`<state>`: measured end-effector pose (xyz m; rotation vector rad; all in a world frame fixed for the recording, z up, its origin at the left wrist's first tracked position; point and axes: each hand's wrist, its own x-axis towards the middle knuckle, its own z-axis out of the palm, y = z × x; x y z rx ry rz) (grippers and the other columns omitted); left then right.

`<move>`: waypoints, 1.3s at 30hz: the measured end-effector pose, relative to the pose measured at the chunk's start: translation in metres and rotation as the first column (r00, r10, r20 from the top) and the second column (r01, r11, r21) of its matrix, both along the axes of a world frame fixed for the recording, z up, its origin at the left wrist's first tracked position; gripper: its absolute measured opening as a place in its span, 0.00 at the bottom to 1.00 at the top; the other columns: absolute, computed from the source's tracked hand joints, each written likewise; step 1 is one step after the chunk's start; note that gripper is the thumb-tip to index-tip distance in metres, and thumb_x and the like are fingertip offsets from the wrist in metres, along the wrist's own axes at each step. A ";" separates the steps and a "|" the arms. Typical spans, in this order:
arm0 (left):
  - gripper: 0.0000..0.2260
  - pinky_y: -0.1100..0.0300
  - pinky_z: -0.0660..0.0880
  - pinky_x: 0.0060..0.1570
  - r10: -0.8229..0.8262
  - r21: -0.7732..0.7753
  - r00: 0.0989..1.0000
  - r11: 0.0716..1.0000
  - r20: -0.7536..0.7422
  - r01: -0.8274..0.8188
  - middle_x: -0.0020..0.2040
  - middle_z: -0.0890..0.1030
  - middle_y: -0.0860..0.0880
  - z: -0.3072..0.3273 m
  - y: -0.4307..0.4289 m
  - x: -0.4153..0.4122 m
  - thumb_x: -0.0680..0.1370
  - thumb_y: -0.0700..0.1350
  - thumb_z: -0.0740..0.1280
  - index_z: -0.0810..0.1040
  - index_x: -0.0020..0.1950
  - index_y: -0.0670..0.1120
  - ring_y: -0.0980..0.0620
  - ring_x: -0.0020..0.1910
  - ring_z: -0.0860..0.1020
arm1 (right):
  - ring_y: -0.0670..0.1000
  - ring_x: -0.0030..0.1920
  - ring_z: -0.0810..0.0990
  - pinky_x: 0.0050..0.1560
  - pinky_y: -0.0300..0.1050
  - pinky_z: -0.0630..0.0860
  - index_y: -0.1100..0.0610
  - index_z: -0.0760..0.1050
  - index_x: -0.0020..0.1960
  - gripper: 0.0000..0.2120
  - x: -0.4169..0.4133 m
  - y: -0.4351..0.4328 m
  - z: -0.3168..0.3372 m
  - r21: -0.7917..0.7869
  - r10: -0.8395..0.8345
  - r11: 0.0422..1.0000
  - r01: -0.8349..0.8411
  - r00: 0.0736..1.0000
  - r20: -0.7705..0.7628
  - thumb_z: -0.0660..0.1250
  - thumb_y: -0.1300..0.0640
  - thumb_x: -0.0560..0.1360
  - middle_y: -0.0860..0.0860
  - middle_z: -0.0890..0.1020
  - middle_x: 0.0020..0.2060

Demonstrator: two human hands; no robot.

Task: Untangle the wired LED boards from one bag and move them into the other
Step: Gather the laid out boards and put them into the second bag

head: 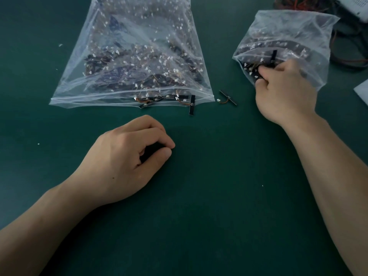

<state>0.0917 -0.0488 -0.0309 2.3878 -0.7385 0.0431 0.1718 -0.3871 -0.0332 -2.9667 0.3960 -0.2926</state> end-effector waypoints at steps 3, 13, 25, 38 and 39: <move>0.05 0.59 0.73 0.37 -0.002 -0.001 1.000 1.000 -0.001 0.002 0.55 0.78 0.61 0.000 0.000 0.000 0.81 0.54 0.66 0.82 0.52 0.59 0.53 0.37 0.75 | 0.53 0.40 0.69 0.46 0.52 0.69 0.48 0.72 0.73 0.19 0.002 0.001 0.001 -0.033 -0.038 0.999 0.037 0.998 -0.042 0.53 0.46 0.86 0.58 0.67 0.68; 0.05 0.60 0.71 0.37 -0.003 -0.004 1.000 1.000 0.005 0.003 0.55 0.78 0.61 -0.001 0.000 0.000 0.81 0.53 0.67 0.83 0.52 0.58 0.53 0.37 0.75 | 0.54 0.51 0.81 0.50 0.54 0.80 0.52 0.77 0.59 0.07 -0.006 0.006 -0.002 0.207 0.008 0.977 -0.047 0.982 0.187 0.64 0.55 0.82 0.50 0.79 0.59; 0.05 0.59 0.73 0.37 -0.002 -0.002 1.000 1.000 0.000 0.002 0.55 0.78 0.61 -0.001 -0.001 0.000 0.80 0.54 0.66 0.82 0.52 0.59 0.53 0.38 0.75 | 0.57 0.45 0.77 0.44 0.50 0.72 0.45 0.82 0.61 0.14 -0.003 0.000 -0.005 0.076 0.096 0.992 -0.102 0.993 0.070 0.58 0.50 0.85 0.56 0.77 0.62; 0.05 0.60 0.71 0.36 0.030 -0.008 1.000 1.000 0.002 -0.030 0.54 0.79 0.61 0.001 -0.004 0.000 0.80 0.55 0.66 0.82 0.51 0.60 0.53 0.37 0.75 | 0.56 0.55 0.76 0.57 0.57 0.74 0.44 0.67 0.79 0.22 -0.008 0.003 -0.005 0.052 0.072 0.996 -0.074 0.997 0.034 0.56 0.47 0.86 0.51 0.69 0.72; 0.05 0.60 0.70 0.36 0.064 -0.012 0.998 0.998 0.006 -0.064 0.53 0.79 0.62 0.000 -0.008 0.001 0.80 0.55 0.66 0.82 0.51 0.60 0.55 0.38 0.76 | 0.53 0.51 0.73 0.56 0.56 0.74 0.45 0.68 0.79 0.22 -0.008 0.003 -0.006 0.058 0.049 0.997 -0.052 0.998 0.039 0.57 0.47 0.86 0.53 0.69 0.71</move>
